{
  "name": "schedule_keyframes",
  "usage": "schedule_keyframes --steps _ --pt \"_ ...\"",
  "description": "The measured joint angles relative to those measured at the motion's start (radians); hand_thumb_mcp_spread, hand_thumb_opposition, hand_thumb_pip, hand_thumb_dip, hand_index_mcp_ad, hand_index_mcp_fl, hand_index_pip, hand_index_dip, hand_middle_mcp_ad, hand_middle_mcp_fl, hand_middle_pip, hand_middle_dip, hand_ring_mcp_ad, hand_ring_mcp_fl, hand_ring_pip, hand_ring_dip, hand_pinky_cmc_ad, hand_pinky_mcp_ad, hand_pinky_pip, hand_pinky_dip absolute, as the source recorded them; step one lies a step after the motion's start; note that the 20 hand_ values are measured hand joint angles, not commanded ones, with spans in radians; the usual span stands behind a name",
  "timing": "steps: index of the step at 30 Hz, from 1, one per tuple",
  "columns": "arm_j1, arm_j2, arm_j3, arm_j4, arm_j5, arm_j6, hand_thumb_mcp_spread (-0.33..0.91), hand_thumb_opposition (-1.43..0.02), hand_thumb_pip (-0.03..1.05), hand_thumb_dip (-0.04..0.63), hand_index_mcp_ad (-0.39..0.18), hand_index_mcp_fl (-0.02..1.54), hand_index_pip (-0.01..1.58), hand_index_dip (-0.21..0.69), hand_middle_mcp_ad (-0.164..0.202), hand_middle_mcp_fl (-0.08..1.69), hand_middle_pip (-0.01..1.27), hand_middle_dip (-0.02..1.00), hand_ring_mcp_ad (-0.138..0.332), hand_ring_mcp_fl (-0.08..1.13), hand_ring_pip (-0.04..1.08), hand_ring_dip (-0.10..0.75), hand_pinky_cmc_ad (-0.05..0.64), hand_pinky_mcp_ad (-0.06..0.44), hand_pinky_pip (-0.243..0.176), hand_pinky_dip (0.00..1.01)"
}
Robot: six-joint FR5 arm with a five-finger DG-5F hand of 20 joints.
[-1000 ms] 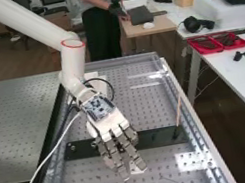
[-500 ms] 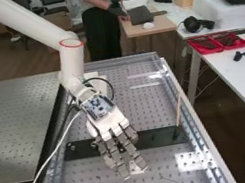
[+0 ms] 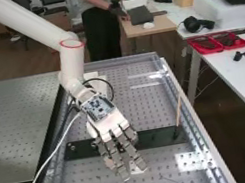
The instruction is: Grab the pcb board and place it in the clear container
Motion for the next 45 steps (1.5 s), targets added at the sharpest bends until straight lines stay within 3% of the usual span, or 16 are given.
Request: schedule_keyframes --steps 27,45 --pt "-0.004 0.022 -0.010 0.035 -0.010 -0.029 0.43 -0.91 0.58 0.262 -0.003 0.39 1.52 0.157 0.075 0.01 0.13 0.11 0.211 0.00 0.10 0.009 0.328 0.175 -0.122 0.62" --pt "0.005 0.100 -0.054 0.107 -0.023 -0.112 0.43 -0.91 0.58 0.262 -0.003 0.39 1.52 0.157 0.075 0.01 0.13 0.11 0.211 0.00 0.10 0.009 0.328 0.175 -0.122 0.62"
